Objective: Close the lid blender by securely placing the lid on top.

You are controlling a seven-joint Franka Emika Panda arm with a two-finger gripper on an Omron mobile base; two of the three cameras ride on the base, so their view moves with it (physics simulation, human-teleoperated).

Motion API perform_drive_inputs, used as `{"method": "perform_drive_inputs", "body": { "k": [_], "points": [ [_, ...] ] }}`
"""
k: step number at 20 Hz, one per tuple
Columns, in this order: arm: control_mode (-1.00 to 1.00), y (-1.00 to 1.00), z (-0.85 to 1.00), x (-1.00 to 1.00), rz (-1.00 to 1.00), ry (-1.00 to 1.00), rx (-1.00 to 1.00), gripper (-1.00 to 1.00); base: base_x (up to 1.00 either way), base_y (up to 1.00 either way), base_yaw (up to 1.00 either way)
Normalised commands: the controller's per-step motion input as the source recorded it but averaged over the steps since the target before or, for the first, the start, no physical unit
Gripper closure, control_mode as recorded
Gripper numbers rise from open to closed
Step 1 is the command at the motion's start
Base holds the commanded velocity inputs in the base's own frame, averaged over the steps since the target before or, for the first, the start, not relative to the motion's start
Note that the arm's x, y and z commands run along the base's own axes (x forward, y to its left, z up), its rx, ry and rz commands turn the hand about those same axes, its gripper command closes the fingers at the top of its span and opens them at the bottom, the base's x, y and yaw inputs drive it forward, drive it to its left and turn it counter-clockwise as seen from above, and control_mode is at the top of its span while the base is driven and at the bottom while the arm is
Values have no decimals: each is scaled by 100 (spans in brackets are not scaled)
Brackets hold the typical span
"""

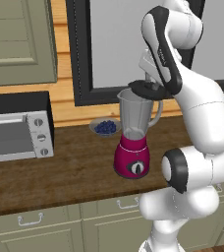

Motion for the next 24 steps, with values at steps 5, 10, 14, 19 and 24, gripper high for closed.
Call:
{"method": "perform_drive_inputs", "body": {
  "k": [5,10,14,19,24],
  "points": [
    [-100,2,-5,0,0,-4,0,100,0,0,0],
    [-100,4,0,6,0,-1,0,100,0,0,0],
    [-100,2,0,4,0,0,0,100,0,0,0],
    [-100,4,0,1,0,0,-2,100,0,0,0],
    [-100,6,-2,6,0,0,-4,100,0,0,0]
  ]
}}
